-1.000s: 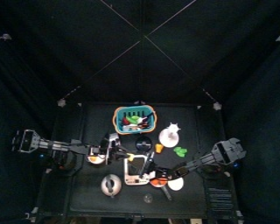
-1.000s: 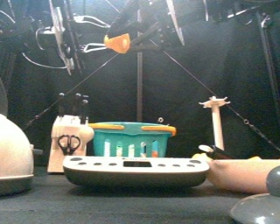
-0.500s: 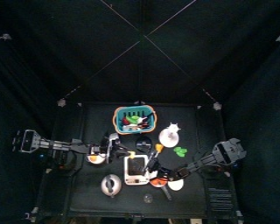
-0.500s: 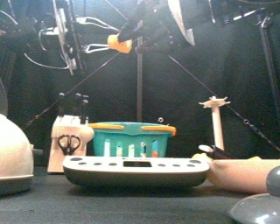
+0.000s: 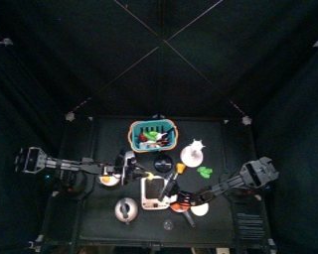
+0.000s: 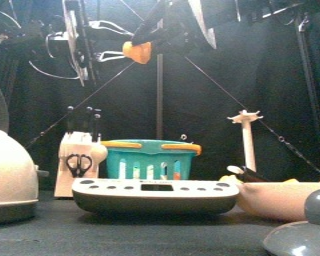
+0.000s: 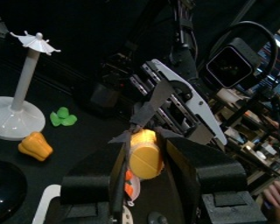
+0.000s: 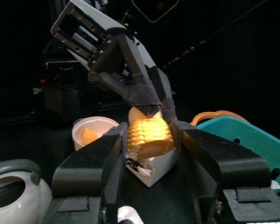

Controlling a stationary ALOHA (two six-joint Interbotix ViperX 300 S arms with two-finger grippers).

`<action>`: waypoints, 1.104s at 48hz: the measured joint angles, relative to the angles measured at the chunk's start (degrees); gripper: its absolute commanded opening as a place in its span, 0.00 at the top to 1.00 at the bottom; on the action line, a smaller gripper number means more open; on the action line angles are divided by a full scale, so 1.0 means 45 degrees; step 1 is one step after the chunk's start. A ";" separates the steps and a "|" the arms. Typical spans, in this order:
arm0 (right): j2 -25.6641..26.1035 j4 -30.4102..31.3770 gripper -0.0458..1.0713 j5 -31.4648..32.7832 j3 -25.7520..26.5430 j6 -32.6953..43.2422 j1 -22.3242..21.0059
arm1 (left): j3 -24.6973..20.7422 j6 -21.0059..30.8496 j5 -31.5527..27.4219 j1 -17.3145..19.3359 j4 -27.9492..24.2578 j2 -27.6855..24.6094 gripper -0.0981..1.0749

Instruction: Grab carrot top

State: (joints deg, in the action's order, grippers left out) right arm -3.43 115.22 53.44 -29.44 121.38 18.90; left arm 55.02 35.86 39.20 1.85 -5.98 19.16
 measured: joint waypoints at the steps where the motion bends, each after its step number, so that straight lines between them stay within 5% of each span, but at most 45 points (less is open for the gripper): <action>1: 0.0000 -0.0059 0.29 -0.0039 -0.0020 0.0000 0.0000 | 0.0000 -0.0020 0.0000 0.0020 -0.0059 0.0000 0.29; 16: 0.0039 -0.1836 0.29 -0.0273 -0.0957 0.0000 0.0078 | 0.0000 0.0000 0.0000 0.0137 -0.0547 0.0039 0.20; 29: 0.0664 -0.8242 0.29 -0.1387 -0.3340 0.0000 0.0469 | 0.0391 -0.0020 0.0000 0.0176 -0.0547 0.0449 0.20; 39: 0.0684 -0.9512 0.28 -0.2285 -0.3594 0.0020 0.0449 | 0.1094 0.0000 -0.0176 0.0312 -0.0527 0.0996 0.20; 44: 0.0684 -0.9707 0.28 -0.2188 -0.3730 0.0000 0.0430 | 0.2461 -0.0020 -0.1855 0.0312 -0.0684 0.2637 0.20; 53: 0.1133 -0.9395 0.28 -0.1074 -0.3730 0.0000 0.0430 | 0.2969 -0.0020 -0.8711 0.0391 -0.1250 0.5391 0.21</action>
State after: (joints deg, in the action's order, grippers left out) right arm 1.67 72.95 48.60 -46.23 121.38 20.83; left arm 68.38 35.77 0.00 3.60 -11.60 43.42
